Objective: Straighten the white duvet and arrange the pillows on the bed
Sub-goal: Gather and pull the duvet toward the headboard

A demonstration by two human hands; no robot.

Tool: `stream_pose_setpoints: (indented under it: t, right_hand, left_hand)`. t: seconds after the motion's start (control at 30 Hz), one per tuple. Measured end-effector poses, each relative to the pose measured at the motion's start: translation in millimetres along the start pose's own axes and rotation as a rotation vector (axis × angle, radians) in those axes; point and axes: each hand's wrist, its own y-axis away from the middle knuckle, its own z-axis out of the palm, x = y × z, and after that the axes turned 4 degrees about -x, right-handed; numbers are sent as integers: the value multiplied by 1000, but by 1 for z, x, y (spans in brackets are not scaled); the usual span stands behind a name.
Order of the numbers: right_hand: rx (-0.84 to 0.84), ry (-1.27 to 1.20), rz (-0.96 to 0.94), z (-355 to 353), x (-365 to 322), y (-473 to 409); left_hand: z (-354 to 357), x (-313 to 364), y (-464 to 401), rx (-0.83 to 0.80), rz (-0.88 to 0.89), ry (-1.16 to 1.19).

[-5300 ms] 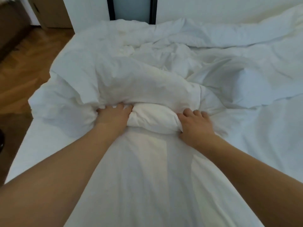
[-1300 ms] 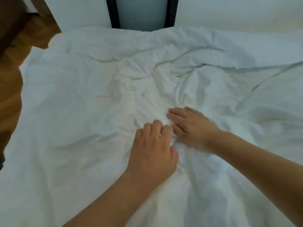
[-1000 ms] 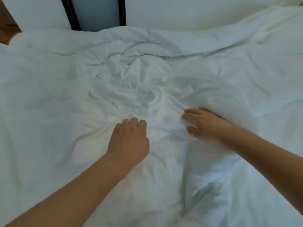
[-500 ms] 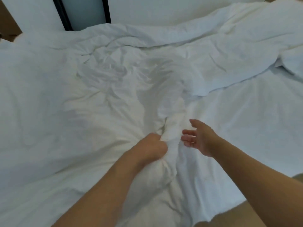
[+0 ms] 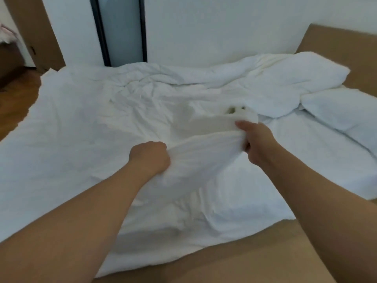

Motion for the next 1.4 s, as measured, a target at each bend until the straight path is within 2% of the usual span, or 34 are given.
stream_pose_setpoints:
  t: [0.1, 0.23, 0.27, 0.3, 0.33, 0.4, 0.43, 0.53, 0.63, 0.73, 0.9, 1.0, 1.07, 1.17, 1.27, 1.4]
  right_hand:
    - [-146, 231, 158, -55, 10, 20]
    - [-176, 462, 424, -104, 41, 18]
    - [-176, 500, 454, -111, 45, 9]
    - [-165, 523, 467, -116, 48, -4]
    - [-143, 536, 462, -118, 50, -19]
    - [-95, 536, 424, -122, 52, -56]
    - [-77, 528, 398, -120, 52, -76]
    - [-47, 531, 338, -115, 53, -137]
    - [-81, 562, 337, -108, 60, -192]
    - [-105, 546, 336, -97, 74, -242]
    - [-35, 416, 241, -69, 100, -293]
    - [0, 413, 213, -57, 87, -289]
    - [87, 369, 185, -61, 64, -280]
    - [239, 347, 184, -102, -2, -246]
    - [320, 471, 117, -161, -75, -188]
    - [344, 380, 31, -203, -130, -95]
  left_hand:
    - [10, 23, 2, -101, -7, -182]
    - [57, 23, 14, -550, -64, -473]
    - [56, 31, 9, -600, -53, -502]
    - [51, 45, 2, -579, -3, -490]
    - [47, 63, -4, -491, 76, -438]
    - [42, 111, -13, -266, 271, -208]
    - [42, 136, -15, -213, 359, -84]
    - [66, 201, -38, -177, 508, 44]
    - [98, 231, -87, -207, 395, 31]
    - [127, 231, -138, -334, 222, 2]
    - [138, 219, -178, -294, 326, 69]
    - [110, 214, -179, -363, 340, 150]
    - [87, 220, -172, -454, 368, 287]
    - [30, 241, -149, -493, 526, 341]
    - [-21, 268, -110, -388, 628, 303]
    - [-34, 296, -51, -97, 742, 157]
